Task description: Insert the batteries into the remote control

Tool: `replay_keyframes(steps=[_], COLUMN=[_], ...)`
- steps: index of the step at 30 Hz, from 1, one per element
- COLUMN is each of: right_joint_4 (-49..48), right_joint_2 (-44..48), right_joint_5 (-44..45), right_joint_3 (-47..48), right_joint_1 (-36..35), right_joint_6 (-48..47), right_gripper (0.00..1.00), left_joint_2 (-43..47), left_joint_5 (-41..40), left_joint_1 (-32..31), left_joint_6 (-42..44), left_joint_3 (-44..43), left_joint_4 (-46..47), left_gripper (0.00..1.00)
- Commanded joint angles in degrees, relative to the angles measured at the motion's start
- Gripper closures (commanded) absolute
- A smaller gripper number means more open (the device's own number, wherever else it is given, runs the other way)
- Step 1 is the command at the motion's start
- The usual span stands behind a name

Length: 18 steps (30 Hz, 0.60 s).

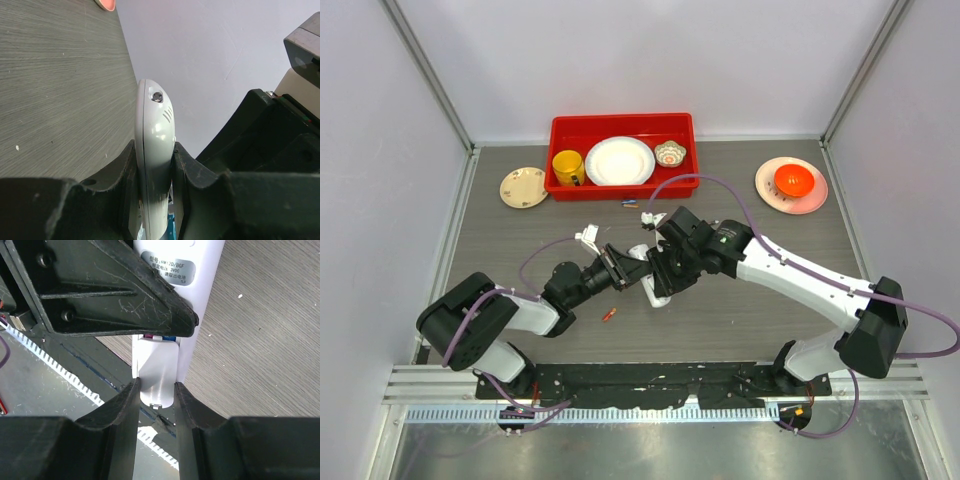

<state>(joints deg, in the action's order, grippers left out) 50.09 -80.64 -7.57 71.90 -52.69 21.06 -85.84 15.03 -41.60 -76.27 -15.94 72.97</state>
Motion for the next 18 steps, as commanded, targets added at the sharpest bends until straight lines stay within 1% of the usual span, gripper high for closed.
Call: replay_keyframes(steps=[1, 18], right_joint_4=[0.36, -0.69], right_joint_2=[-0.39, -1.10], right_joint_5=[1.16, 0.81], right_joint_3=[2.02, 2.37], right_joint_1=[0.22, 0.39], right_joint_6=[-1.02, -0.93], right_gripper=[0.99, 0.99], left_joint_2=[1.20, 1.12], left_joint_5=[0.79, 1.23], left_joint_1=[-0.67, -1.99], left_joint_6=[-0.20, 0.07], left_joint_3=[-0.93, -1.72], left_joint_4=[15.62, 15.62], left_gripper=[1.00, 1.00])
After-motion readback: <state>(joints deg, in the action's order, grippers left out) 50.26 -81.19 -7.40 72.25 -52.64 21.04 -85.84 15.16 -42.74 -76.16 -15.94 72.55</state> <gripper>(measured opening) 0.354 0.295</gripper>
